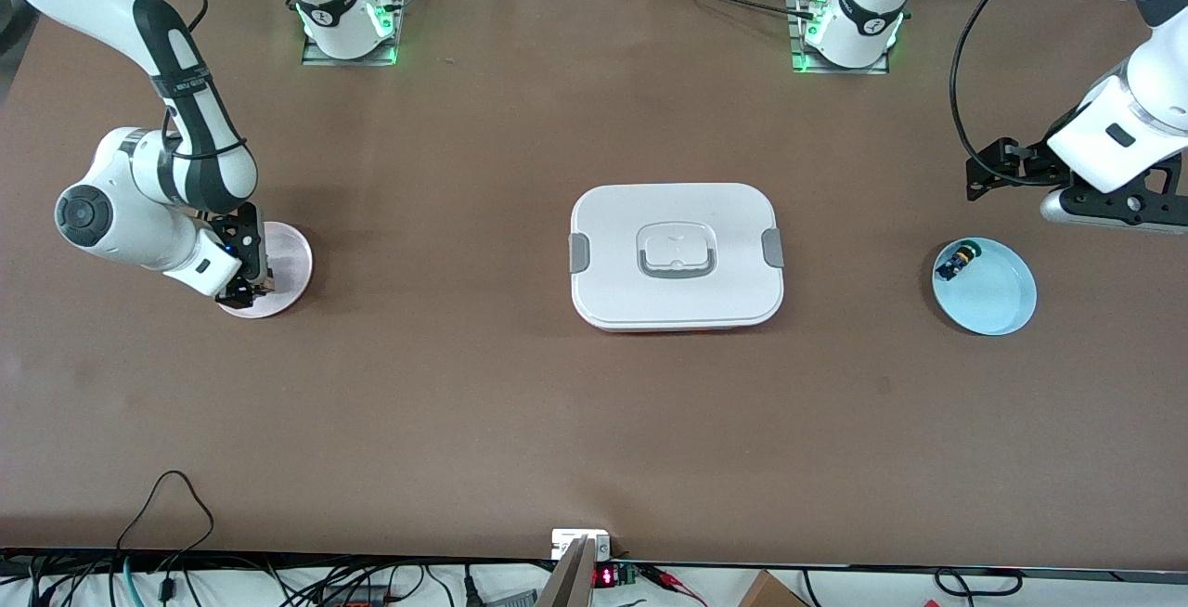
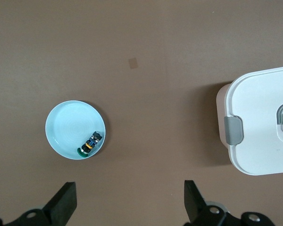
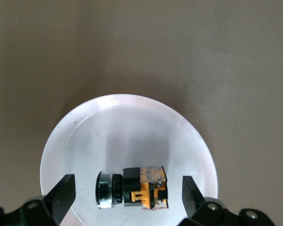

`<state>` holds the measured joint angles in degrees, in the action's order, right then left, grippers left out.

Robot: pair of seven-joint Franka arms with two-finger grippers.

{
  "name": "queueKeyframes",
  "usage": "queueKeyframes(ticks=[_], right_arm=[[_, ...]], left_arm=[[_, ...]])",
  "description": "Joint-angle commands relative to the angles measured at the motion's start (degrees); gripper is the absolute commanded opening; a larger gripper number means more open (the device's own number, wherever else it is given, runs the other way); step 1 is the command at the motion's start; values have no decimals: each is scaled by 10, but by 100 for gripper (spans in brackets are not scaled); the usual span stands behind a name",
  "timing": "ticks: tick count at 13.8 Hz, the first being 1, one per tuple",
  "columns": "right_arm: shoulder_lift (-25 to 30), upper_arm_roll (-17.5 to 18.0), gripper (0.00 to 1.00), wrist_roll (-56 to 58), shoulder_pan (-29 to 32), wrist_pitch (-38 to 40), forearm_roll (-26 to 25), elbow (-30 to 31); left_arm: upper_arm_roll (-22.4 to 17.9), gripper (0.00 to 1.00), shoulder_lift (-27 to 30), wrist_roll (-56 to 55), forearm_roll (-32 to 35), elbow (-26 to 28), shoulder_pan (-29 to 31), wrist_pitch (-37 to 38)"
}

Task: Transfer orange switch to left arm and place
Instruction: 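Close the right gripper on the orange switch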

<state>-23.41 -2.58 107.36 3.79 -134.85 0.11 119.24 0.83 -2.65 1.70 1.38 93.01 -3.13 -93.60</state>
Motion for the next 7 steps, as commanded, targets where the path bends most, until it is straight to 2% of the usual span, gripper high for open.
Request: queueKeyframes(ticks=[1, 7], right_arm=[[3, 5, 100, 54, 15, -16, -5, 11], [-7, 6, 100, 62, 20, -34, -5, 10]], left_arm=[[1, 100, -7, 0, -5, -16, -1, 3], [1, 100, -7, 1, -5, -16, 0, 3]])
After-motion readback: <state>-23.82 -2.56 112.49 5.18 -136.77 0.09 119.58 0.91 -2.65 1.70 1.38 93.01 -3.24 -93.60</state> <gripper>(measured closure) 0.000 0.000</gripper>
